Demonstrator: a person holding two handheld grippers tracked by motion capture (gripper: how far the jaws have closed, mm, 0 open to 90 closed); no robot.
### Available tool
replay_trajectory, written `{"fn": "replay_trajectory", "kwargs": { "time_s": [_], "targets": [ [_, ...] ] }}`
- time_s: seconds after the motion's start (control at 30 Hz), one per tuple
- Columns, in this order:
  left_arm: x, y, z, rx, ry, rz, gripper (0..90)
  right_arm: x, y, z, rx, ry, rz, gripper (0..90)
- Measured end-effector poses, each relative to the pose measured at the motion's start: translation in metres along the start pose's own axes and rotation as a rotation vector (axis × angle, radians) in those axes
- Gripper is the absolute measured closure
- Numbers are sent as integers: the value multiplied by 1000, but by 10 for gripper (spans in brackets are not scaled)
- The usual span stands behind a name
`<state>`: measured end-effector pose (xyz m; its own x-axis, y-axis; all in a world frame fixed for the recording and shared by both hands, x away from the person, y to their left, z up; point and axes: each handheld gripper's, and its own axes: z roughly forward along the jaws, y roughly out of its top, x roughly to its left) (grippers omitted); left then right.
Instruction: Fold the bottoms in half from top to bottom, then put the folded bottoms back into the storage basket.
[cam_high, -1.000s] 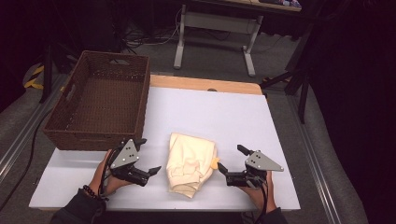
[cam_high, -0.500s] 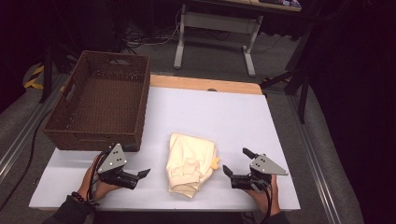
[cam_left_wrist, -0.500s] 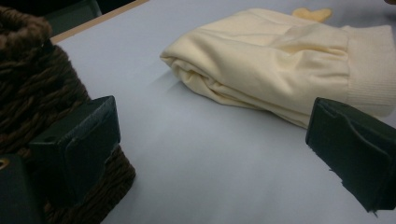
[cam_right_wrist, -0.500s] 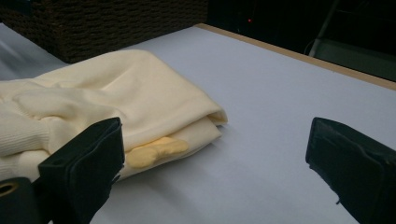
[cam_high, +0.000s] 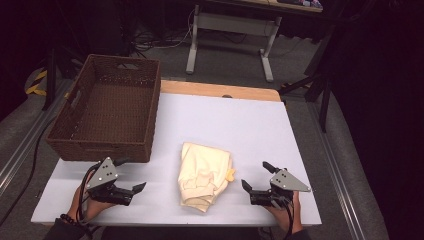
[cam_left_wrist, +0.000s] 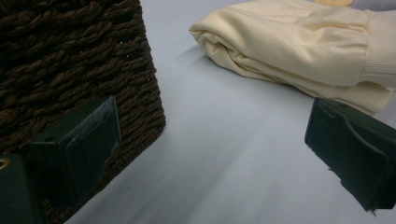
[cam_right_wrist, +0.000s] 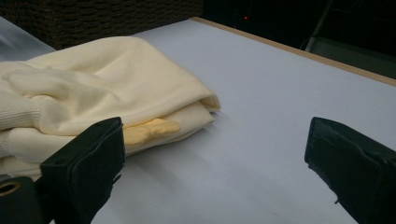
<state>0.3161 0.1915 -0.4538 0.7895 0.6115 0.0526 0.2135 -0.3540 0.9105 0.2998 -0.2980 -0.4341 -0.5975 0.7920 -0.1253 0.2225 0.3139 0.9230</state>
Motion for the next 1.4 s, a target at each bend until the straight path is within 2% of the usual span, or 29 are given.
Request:
{"fn": "replay_trajectory", "kwargs": {
  "time_s": [0.63,0.9,1.1,1.23,1.4],
  "targets": [
    [1,-1,-2,2,-12,1,56,-2,5,6,-1,10,1,54],
    [2,-2,-2,8,-19,2,59,-4,6,6,-8,13,17,55],
    [1,-2,0,28,-9,6,60,-4,5,7,-6,16,27,57],
    [-1,-1,5,58,-23,14,63,-4,6,8,-6,30,55,57],
    [-4,1,10,65,-39,32,69,-4,4,9,12,40,52,57]
  ]
}}
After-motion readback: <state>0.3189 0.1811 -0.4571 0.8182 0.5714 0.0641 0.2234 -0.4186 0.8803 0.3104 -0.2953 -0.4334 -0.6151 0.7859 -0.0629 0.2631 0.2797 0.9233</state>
